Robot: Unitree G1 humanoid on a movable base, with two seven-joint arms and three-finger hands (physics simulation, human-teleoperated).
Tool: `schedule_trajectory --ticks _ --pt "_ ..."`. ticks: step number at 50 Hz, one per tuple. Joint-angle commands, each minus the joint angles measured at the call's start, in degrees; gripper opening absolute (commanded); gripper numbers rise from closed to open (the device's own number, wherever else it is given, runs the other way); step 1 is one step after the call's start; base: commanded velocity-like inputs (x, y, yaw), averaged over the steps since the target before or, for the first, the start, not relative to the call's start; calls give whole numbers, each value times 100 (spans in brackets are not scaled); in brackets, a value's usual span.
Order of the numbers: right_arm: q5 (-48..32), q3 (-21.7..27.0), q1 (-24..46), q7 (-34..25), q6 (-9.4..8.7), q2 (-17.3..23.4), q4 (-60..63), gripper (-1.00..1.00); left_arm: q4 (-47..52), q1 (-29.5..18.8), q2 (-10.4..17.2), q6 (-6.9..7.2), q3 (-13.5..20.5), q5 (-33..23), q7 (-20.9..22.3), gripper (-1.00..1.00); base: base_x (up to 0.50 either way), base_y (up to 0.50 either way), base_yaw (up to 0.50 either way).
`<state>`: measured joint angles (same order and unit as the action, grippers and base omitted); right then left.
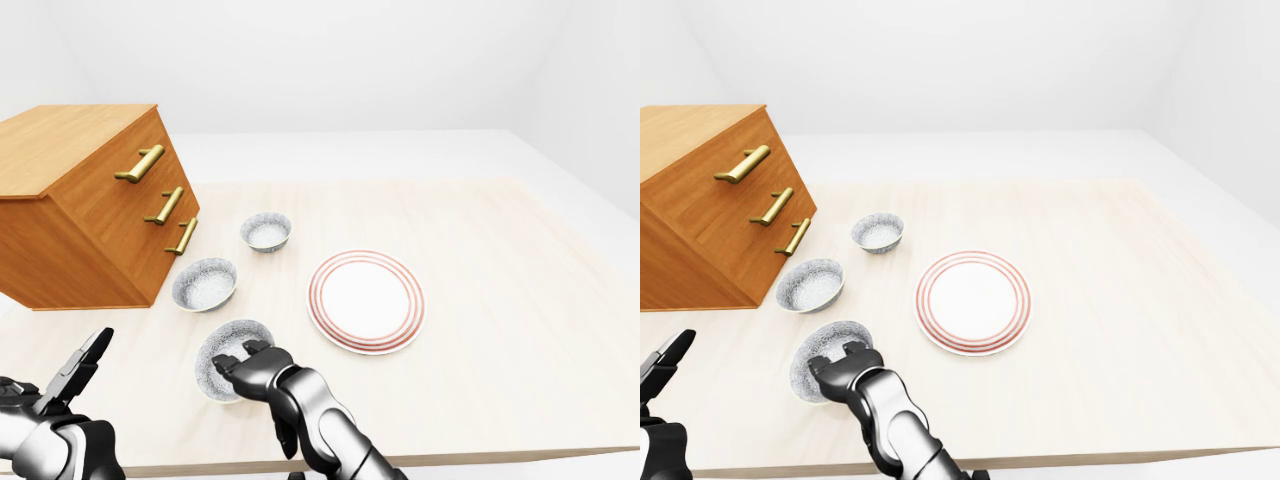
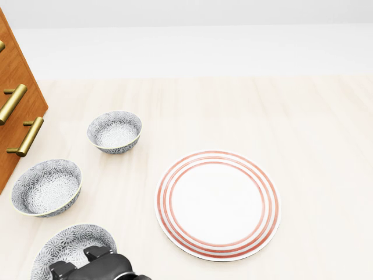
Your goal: Put the bowl at the front on the plate.
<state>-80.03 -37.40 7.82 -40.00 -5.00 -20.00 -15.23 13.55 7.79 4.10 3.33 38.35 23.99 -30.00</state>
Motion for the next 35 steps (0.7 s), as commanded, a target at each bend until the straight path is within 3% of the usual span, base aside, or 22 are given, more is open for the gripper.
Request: schedule_trajectory --ticks 1,9,10,11,20,23,35 --pt "53 64 35 0 0 0 -89 100 -20 -6 -1 -16 -9 -13 0 100 0 0 0" --pt "194 131 57 0 0 0 -334 100 -8 -7 10 9 5 15 0 100 0 0 0" --pt "178 141 90 0 0 0 -335 54 -3 -9 12 18 5 19 0 100 0 0 0" --pt "170 148 92 0 0 0 -314 -100 -11 -8 9 6 4 20 0 100 0 0 0" --pt "113 172 95 0 0 10 -184 -100 -61 -9 6 -54 -17 17 0 100 0 0 0" --pt "64 164 90 0 0 14 -100 -100 26 19 -1 4 -2 34 0 100 0 0 0" --pt "-415 94 51 0 0 153 571 -100 38 19 -8 21 21 19 0 100 0 0 0"
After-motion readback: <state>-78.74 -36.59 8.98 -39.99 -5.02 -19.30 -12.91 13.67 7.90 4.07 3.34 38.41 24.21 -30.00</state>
